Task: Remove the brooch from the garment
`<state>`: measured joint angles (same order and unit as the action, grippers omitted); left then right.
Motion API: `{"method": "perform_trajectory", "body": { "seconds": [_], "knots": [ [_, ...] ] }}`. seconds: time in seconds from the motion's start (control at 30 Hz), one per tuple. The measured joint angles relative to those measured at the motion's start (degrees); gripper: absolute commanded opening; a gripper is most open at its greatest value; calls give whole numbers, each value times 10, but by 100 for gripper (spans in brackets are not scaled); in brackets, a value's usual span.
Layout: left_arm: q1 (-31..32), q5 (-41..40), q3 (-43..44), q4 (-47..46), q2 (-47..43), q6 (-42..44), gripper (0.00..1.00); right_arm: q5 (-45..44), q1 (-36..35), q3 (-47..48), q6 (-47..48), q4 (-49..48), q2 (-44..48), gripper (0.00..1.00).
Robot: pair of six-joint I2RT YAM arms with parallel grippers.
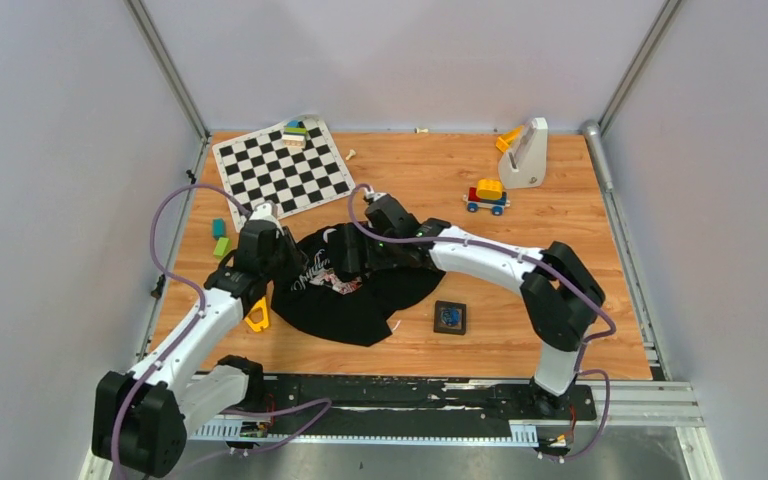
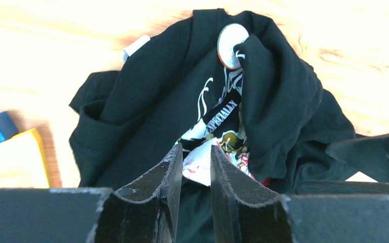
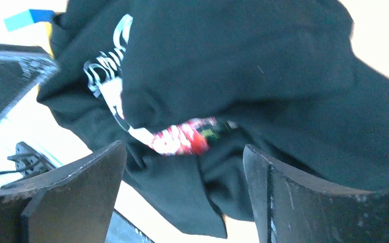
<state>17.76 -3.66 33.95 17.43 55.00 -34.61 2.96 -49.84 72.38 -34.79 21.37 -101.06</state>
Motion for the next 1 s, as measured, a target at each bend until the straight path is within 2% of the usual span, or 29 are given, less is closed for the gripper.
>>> {"method": "perform_trajectory", "body": {
  "seconds": [0.03, 0.07, 0.17, 0.23, 0.27, 0.3, 0.33, 0.43, 0.53, 0.63, 0.87, 1.0],
  "knots": [
    [-11, 12, -1, -6, 10, 0, 33, -2, -5, 19, 3, -7, -18, 99],
    [-20, 26, -1, -16, 23, 0, 32, -5, -9, 42, 8, -12, -37, 100],
    [-39, 52, 0, -38, 49, 0, 30, -27, -16, 113, 21, -11, -94, 99],
    [-59, 75, 0, -50, 69, 0, 30, -47, -19, 177, 29, -3, -144, 95],
    [-68, 82, 0, -56, 77, 0, 30, -55, -19, 200, 32, -2, -165, 89],
    [-76, 90, 0, -60, 85, 0, 30, -66, -19, 220, 35, 2, -184, 79],
    [-82, 96, 0, -63, 92, 1, 31, -79, -19, 235, 39, 7, -201, 63],
    [-89, 109, 2, -70, 104, 1, 31, -118, -17, 254, 52, 25, -233, 23],
    [-89, 130, 2, -85, 115, 0, 32, -128, -8, 254, 55, 40, -240, 2],
    [-89, 164, 2, -106, 128, 2, 37, -125, 2, 230, 60, 21, -224, 0],
    [-89, 249, 0, -178, 139, -1, 44, -86, 9, 23, 83, -99, -81, 0],
    [-89, 284, 0, -198, 139, -10, 46, -63, 9, -33, 96, -139, -28, 0]
  ]
}}
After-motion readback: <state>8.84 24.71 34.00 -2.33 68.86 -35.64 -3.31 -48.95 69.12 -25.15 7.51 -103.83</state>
